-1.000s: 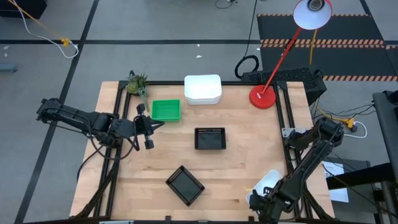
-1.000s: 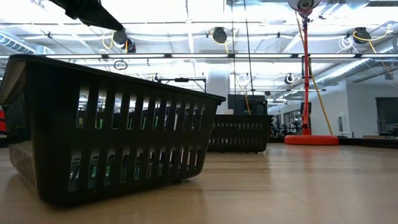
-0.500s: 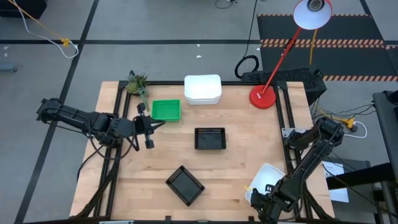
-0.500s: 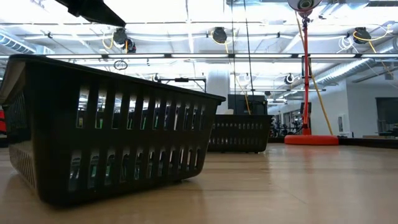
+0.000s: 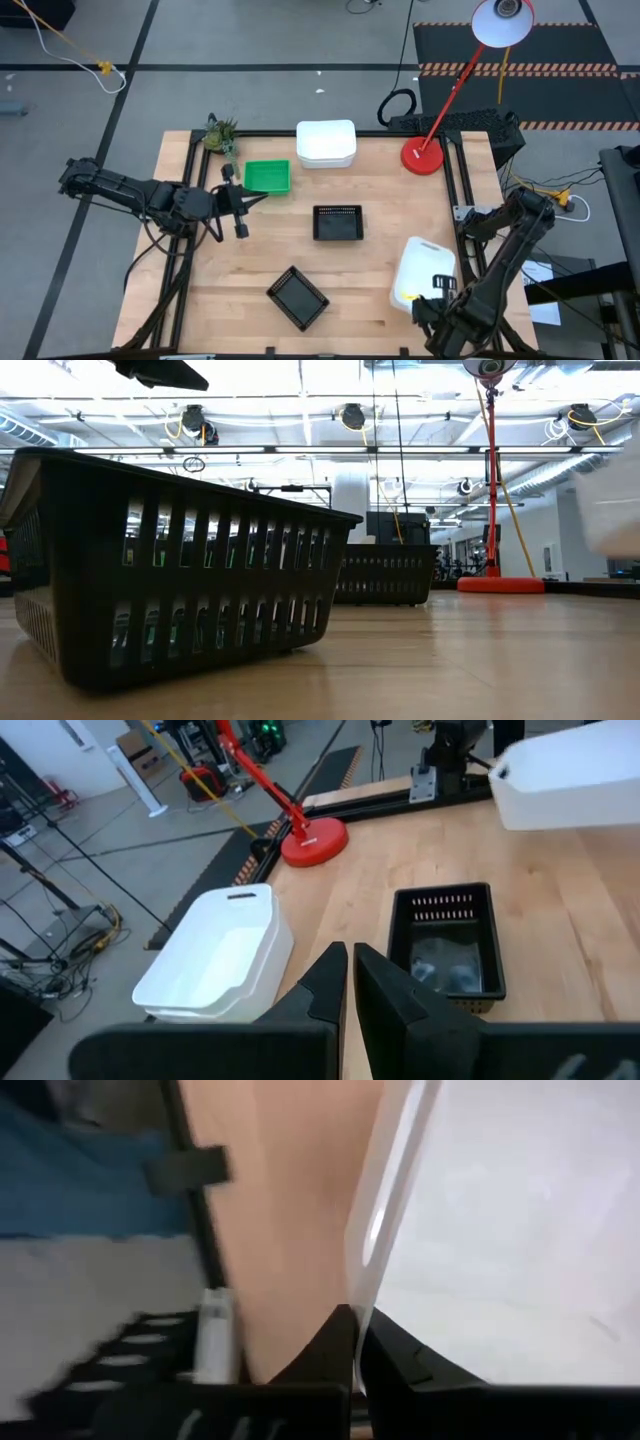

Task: Stack baskets by color
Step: Stack the right white bin on the stacked white bins

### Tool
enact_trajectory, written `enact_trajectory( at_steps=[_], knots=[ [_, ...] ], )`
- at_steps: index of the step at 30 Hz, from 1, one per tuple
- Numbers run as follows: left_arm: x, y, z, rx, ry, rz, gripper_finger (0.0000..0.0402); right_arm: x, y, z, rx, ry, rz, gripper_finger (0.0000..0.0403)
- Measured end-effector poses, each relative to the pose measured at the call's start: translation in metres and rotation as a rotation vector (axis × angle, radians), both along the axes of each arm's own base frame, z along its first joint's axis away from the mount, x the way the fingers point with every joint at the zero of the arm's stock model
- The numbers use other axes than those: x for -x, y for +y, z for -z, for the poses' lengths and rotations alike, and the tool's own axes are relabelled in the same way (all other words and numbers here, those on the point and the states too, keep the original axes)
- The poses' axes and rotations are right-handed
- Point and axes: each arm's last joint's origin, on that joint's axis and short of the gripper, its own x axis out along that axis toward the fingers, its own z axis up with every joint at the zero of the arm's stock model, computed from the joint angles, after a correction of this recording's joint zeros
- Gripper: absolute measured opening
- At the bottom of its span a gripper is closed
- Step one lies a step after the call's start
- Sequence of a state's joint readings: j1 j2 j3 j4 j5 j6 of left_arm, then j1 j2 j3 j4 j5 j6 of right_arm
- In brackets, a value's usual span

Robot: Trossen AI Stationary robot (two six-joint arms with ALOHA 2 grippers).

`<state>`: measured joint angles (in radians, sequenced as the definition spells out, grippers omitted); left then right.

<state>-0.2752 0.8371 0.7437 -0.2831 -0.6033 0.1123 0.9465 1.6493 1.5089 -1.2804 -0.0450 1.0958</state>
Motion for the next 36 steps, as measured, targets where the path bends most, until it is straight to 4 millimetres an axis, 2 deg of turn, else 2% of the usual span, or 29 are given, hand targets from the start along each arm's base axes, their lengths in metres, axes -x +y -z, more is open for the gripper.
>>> enact_trajectory(
  at_steps=[5,12,16,19,22,28,31,36],
  knots=[
    [-0.001,0.0,-0.002,-0.019,-0.014,0.009,0.0026,0.001,-0.006,-0.015,0.088,-0.049,-0.159,0.0],
    [-0.003,-0.001,-0.006,-0.057,-0.039,0.025,0.0026,0.003,-0.017,-0.021,0.253,-0.063,-0.478,0.0],
    [-0.009,-0.005,-0.003,-0.083,-0.027,0.051,0.0029,-0.004,-0.024,-0.022,0.343,-0.107,-0.644,0.0],
    [-0.02,-0.011,-0.002,-0.118,-0.04,0.094,0.0046,-0.012,-0.032,-0.023,0.385,-0.111,-0.743,0.0],
    [-0.032,-0.02,0.0,-0.173,-0.049,0.135,0.0083,-0.023,-0.041,-0.024,0.41,-0.094,-0.835,0.0],
    [-0.057,-0.047,-0.011,-0.21,-0.016,0.219,0.0155,-0.044,-0.062,-0.024,0.488,-0.073,-0.971,0.0],
    [-0.07,-0.065,-0.014,-0.233,0.038,0.271,0.0164,-0.055,-0.071,-0.025,0.538,-0.087,-1.02,0.0],
    [-0.091,-0.097,-0.017,-0.278,0.132,0.352,0.0149,-0.073,-0.083,-0.024,0.544,-0.127,-1.05,0.0]
  ],
)
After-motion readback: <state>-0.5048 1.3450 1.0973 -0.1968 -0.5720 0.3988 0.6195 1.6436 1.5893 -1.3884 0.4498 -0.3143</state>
